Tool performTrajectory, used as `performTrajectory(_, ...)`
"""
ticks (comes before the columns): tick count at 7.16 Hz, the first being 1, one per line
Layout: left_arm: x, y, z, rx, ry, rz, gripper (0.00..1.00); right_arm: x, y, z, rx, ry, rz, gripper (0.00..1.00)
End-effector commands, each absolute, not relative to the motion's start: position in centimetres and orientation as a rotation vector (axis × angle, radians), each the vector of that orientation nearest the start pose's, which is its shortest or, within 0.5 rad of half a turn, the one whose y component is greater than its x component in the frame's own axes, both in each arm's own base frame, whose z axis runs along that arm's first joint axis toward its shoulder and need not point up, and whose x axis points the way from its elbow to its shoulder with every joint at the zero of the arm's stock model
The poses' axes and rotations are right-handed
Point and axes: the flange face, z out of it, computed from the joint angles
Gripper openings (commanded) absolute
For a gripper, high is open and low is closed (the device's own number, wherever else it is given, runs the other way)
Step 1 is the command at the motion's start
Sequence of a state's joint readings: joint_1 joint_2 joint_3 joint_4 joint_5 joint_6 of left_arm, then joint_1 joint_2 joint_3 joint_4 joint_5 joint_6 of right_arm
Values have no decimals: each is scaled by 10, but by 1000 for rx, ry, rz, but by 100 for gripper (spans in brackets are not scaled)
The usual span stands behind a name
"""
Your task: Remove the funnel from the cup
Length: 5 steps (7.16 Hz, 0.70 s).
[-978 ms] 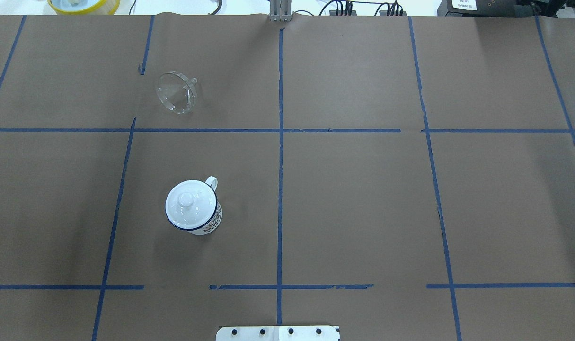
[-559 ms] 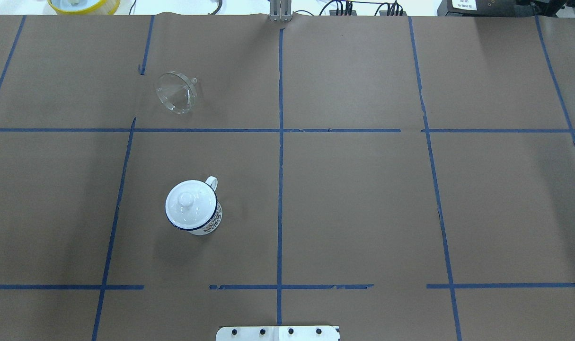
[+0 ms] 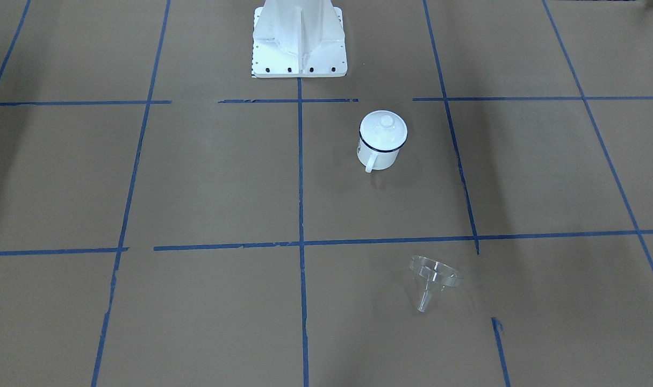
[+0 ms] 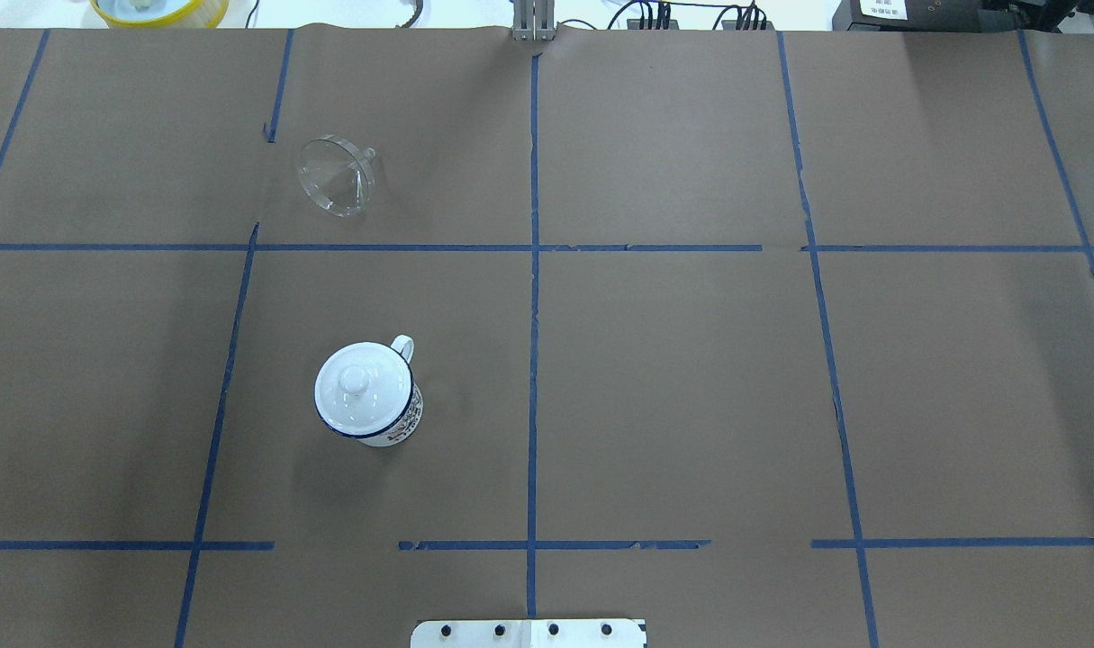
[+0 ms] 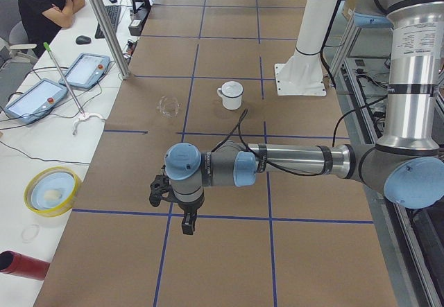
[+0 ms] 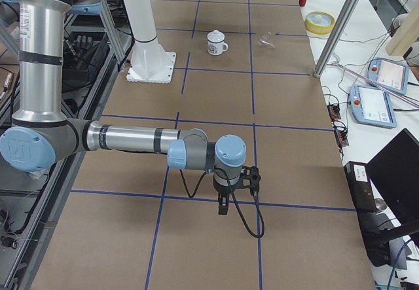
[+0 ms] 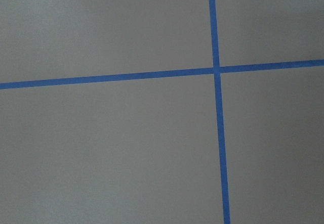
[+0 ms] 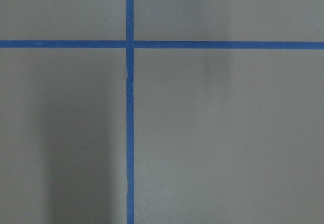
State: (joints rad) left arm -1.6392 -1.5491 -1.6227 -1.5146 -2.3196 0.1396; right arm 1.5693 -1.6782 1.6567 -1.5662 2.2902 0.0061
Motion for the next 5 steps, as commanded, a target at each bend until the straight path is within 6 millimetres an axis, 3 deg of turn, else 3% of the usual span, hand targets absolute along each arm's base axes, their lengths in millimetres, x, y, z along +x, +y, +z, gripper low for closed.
performTrajectory(1, -98, -475, 652, 51, 747, 58, 100, 67, -445, 670, -19, -719, 10, 100)
performTrajectory(5, -98, -476, 654, 51, 748, 63, 100, 67, -445, 670, -19, -719, 10, 100)
